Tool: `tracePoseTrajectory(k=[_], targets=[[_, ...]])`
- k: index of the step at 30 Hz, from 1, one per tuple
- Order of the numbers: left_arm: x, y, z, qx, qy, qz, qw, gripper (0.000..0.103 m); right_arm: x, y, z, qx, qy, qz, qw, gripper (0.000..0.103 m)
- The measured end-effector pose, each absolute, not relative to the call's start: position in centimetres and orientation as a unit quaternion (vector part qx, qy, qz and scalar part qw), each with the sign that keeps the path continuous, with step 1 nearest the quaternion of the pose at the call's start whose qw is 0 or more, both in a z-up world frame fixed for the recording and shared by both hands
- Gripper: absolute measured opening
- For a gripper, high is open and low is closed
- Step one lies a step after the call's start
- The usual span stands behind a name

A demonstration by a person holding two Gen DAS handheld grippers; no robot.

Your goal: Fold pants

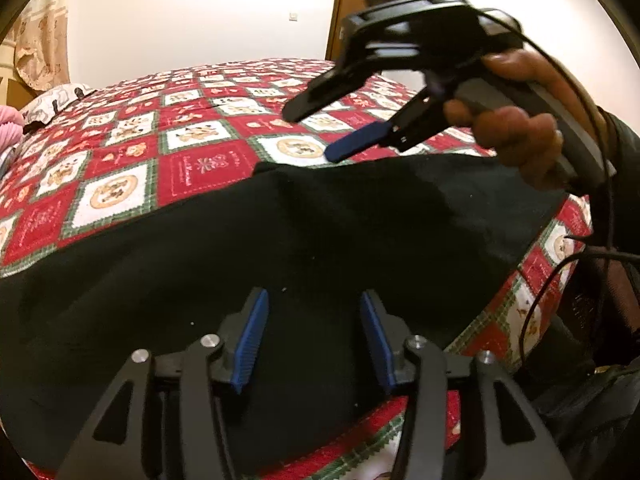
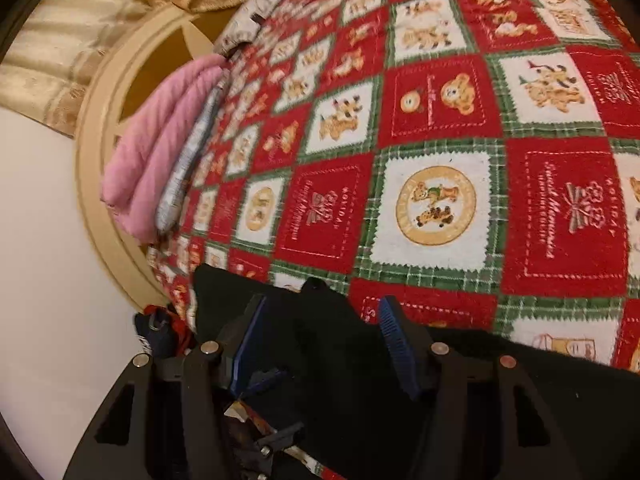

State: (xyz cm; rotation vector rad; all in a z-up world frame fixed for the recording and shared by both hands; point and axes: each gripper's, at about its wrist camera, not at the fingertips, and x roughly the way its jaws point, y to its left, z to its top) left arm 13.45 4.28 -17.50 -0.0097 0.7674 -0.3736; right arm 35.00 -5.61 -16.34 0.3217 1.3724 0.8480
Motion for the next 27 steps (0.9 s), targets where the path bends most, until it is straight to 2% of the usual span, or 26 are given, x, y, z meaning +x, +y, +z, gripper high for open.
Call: tracePoseTrajectory(k=[2,4,9,11,12,22,27], targets=[[13.4,4.5,-17.5,-0.014,0.372,-0.185,0.910,0.051,35.5,-4.5,-17.2,0.142,0.635,0.375,0.660,0.059],[13.4,4.8,-17.6,-0.023,0.371,-0.189,0.909,0.051,35.7,-3.5,-18.0,0.130,0.652,0.368,0.650,0.052],[13.2,4.7,-17.7,-0.021,0.367,-0.190,0.910,0.051,36.1,-1.6,-19.2,0.130,0.670,0.369,0.632,0.046],[13.1,4.6,-17.7,-0.018,0.366,-0.191,0.910,0.053,36.4,-1.7,-19.4,0.141,0.670,0.366,0.631,0.025],[13.1,4.6,-17.7,-0.015,0.366,-0.191,0.911,0.053,36.4,-1.7,-19.2,0.140,0.664,0.365,0.637,0.009],[13.0,4.4,-17.8,-0.009,0.363,-0.193,0.912,0.055,33.1,-2.1,-12.9,0.108,0.565,0.415,0.705,0.004],[13.0,4.4,-17.9,-0.006,0.364,-0.194,0.911,0.055,35.1,-2.1,-15.5,0.076,0.576,0.367,0.726,0.004]])
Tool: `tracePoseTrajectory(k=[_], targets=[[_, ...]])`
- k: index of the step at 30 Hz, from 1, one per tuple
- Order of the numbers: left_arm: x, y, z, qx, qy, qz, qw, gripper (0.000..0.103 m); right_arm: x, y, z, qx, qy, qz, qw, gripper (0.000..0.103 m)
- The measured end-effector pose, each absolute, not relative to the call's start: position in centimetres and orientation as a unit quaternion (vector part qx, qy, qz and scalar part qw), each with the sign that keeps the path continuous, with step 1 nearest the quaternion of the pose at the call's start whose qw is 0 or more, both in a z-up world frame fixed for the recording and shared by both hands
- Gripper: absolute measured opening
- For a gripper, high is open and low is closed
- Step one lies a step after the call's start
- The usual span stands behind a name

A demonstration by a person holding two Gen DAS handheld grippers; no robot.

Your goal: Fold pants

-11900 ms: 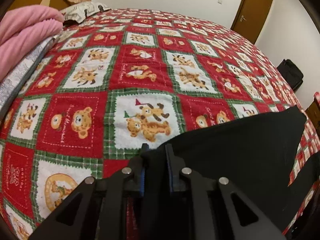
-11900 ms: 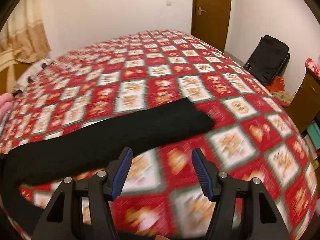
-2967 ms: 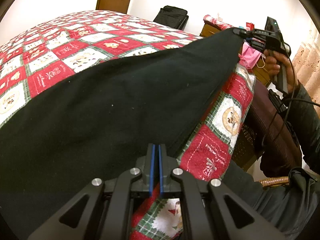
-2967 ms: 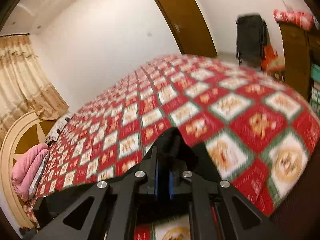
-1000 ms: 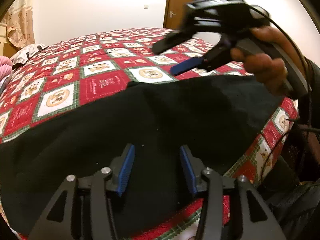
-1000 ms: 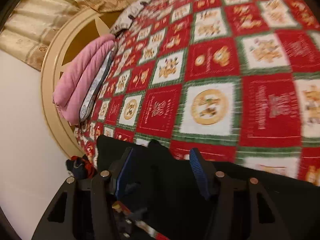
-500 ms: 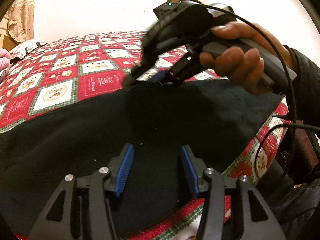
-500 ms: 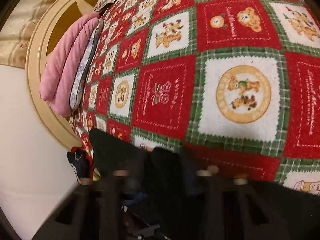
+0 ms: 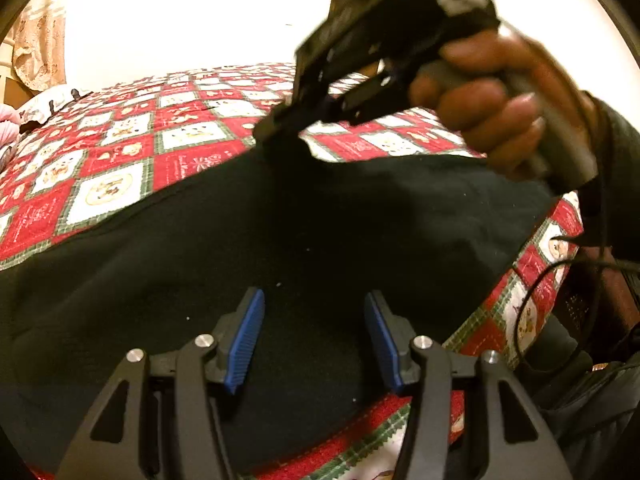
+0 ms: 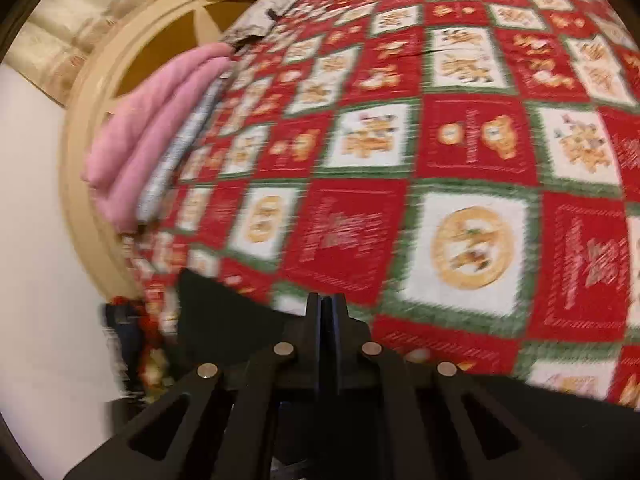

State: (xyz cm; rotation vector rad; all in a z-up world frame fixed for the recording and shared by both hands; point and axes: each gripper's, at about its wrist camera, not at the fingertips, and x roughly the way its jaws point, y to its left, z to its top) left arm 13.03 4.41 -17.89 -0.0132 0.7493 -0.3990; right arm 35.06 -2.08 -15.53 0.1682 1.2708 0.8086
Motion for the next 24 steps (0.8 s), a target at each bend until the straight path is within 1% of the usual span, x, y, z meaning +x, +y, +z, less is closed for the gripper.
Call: tracePoseTrajectory(k=[2,3,5,7,10,13,16,19,22,23,24], targets=[[13.0,4.4,-17.9,-0.005,0.363,-0.194,0.912,0.055,35.7,-2.5,-16.9,0.089,0.584,0.355,0.724,0.004],[13.0,4.4,-17.9,-0.005,0.362,-0.194,0.912,0.055,35.9,-2.7,-17.1,0.086,0.582,0.351,0.729,0.000],[13.0,4.4,-18.0,-0.005,0.361,-0.194,0.912,0.056,36.0,-3.0,-17.3,0.086,0.573,0.354,0.734,0.000],[13.0,4.4,-17.9,-0.007,0.361,-0.194,0.912,0.056,36.2,-3.5,-17.0,0.098,0.567,0.364,0.732,0.000],[13.0,4.4,-17.6,-0.015,0.367,-0.195,0.909,0.056,35.5,-5.5,-14.9,0.107,0.542,0.371,0.746,0.001],[12.7,4.2,-17.3,-0.004,0.370,-0.197,0.908,0.057,33.0,-8.0,-12.7,0.075,0.519,0.384,0.760,0.001],[12.3,3.9,-17.2,0.004,0.368,-0.201,0.908,0.057,29.0,-10.4,-12.1,0.015,0.512,0.389,0.766,0.001],[12.3,3.4,-17.3,0.006,0.368,-0.203,0.907,0.057,25.2,-13.3,-13.4,-0.035,0.519,0.371,0.769,0.001],[12.1,2.7,-17.6,0.014,0.368,-0.207,0.907,0.057,23.0,-16.6,-16.2,-0.060,0.543,0.318,0.775,0.001],[12.0,2.4,-17.7,0.017,0.369,-0.208,0.906,0.059,22.7,-17.4,-17.2,-0.052,0.555,0.312,0.769,0.001],[12.0,2.1,-17.8,0.022,0.371,-0.209,0.904,0.063,22.5,-18.2,-18.3,-0.042,0.570,0.305,0.762,0.001]])
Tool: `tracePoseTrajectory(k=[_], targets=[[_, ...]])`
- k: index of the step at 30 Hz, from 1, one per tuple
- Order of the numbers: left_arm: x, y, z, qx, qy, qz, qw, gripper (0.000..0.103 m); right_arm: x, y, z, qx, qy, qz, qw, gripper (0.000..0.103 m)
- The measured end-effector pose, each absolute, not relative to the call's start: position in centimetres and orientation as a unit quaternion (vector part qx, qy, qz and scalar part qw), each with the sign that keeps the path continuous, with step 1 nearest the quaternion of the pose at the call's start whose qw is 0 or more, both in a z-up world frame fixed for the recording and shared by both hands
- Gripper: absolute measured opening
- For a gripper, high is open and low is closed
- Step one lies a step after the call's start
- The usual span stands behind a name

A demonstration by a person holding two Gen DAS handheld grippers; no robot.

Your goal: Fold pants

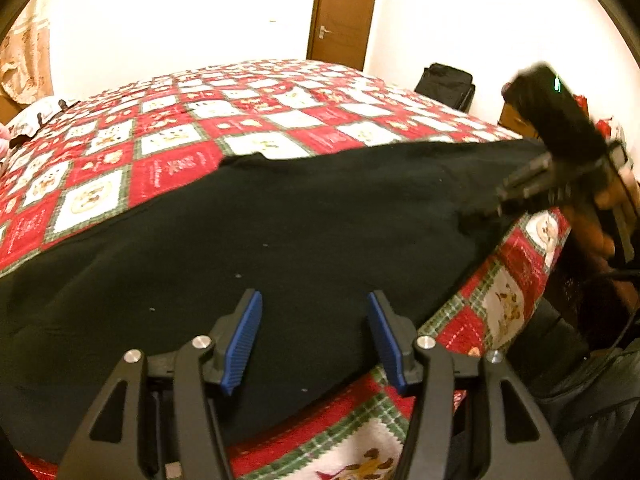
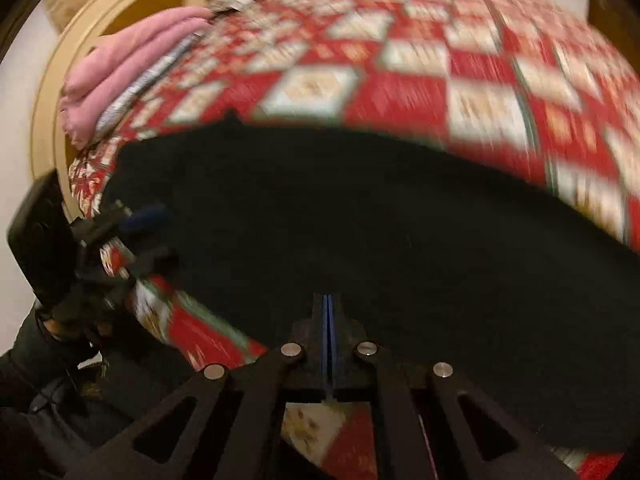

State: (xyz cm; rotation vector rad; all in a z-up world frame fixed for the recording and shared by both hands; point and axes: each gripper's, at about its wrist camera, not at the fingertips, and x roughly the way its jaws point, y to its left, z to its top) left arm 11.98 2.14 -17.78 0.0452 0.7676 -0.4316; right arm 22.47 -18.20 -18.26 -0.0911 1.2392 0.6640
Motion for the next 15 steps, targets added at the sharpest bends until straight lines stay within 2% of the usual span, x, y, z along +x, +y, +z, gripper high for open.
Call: tracePoseTrajectory(k=[2,7,15], targets=[[11.7,1.5,-18.0,0.035,0.379,-0.218,0.899,0.072,21.6,-19.6,-19.7,-0.015,0.579,0.309,0.754,0.001],[11.2,0.7,-18.2,0.062,0.378,-0.211,0.899,0.073,20.8,-21.2,-20.2,0.016,0.594,0.318,0.739,0.001],[11.7,0.4,-16.2,0.032,0.360,-0.218,0.907,0.074,18.7,-22.2,-16.4,-0.018,0.495,0.301,0.815,0.001]])
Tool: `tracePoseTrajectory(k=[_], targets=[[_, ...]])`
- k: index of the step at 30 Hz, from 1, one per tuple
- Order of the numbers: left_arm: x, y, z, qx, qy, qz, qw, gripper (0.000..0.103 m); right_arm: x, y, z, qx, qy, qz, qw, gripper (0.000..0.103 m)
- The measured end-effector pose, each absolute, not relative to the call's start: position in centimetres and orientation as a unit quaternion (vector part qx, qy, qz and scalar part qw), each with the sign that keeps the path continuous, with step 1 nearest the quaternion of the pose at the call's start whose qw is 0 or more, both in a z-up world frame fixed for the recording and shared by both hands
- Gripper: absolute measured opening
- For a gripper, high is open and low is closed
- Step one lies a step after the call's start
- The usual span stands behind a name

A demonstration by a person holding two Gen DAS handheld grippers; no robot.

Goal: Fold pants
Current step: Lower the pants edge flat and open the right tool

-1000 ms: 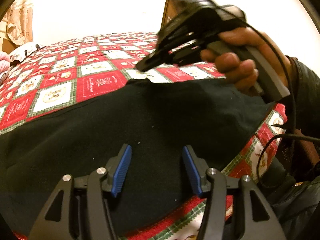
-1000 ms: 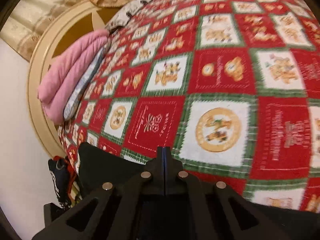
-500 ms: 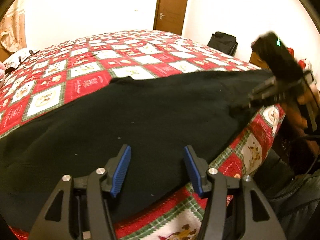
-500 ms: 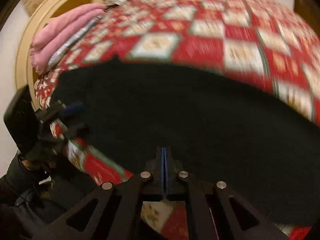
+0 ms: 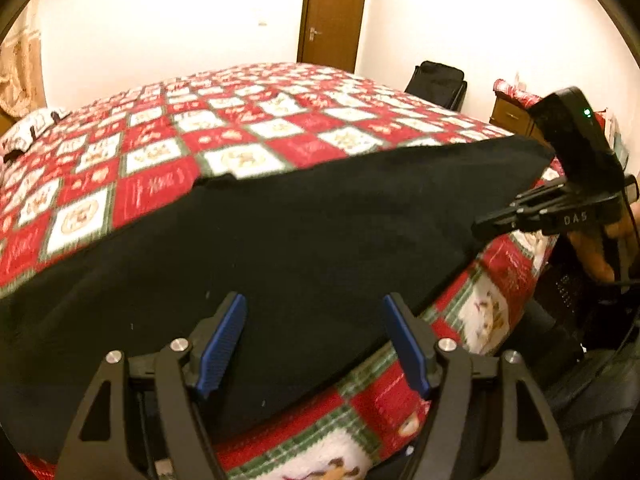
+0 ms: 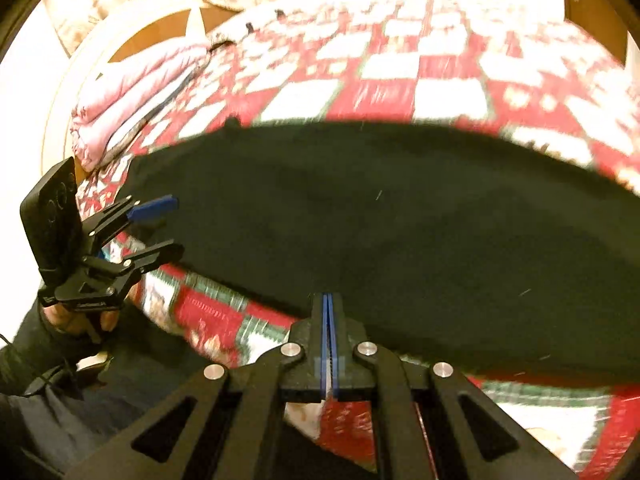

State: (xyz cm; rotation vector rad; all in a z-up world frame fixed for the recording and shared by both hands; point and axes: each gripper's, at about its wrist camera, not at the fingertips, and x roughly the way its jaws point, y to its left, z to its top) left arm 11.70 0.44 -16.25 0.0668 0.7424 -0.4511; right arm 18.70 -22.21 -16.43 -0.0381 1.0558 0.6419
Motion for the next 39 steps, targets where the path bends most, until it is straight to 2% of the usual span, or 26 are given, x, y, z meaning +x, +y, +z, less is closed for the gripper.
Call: tracePoseTrajectory(k=[4,8,13,17,18,19,20,21,26,35,39], targets=[[12.3,0.1,-17.5,0.040,0.376,-0.214,0.900,0.074,19.9,-23.9,-15.4,-0.045,0.467,0.239,0.850,0.001],[12.0,0.0,-18.0,0.051,0.375,-0.214,0.901,0.074,21.1,-27.9,-16.4,-0.024,0.477,0.162,0.863,0.001],[12.2,0.0,-17.6,0.036,0.379,-0.215,0.899,0.074,20.8,-30.9,-16.6,0.011,0.476,0.160,0.865,0.001],[12.7,-1.1,-17.0,0.035,0.381,-0.229,0.895,0.075,20.4,-31.4,-15.6,-0.028,0.446,0.121,0.886,0.005],[13.0,-1.5,-16.8,0.035,0.381,-0.234,0.894,0.075,20.5,-31.6,-15.5,-0.039,0.446,0.112,0.887,0.018],[13.2,-1.8,-16.6,0.036,0.381,-0.236,0.893,0.075,20.5,-31.7,-15.4,-0.043,0.446,0.107,0.888,0.053],[13.4,-2.2,-16.5,0.038,0.380,-0.239,0.893,0.075,20.6,-31.9,-15.3,-0.043,0.445,0.101,0.889,0.068],[13.6,-2.6,-16.3,0.041,0.379,-0.241,0.892,0.075,20.4,-32.1,-15.1,-0.043,0.439,0.098,0.892,0.074],[14.6,-4.2,-16.3,0.057,0.383,-0.248,0.888,0.075,19.9,-31.4,-14.7,-0.079,0.421,0.098,0.898,0.074],[14.6,-4.8,-17.3,0.067,0.387,-0.242,0.887,0.076,20.5,-32.0,-16.8,-0.093,0.434,0.097,0.891,0.074],[14.7,-5.0,-17.0,0.061,0.391,-0.242,0.886,0.076,20.2,-32.6,-16.1,-0.079,0.428,0.111,0.893,0.074]])
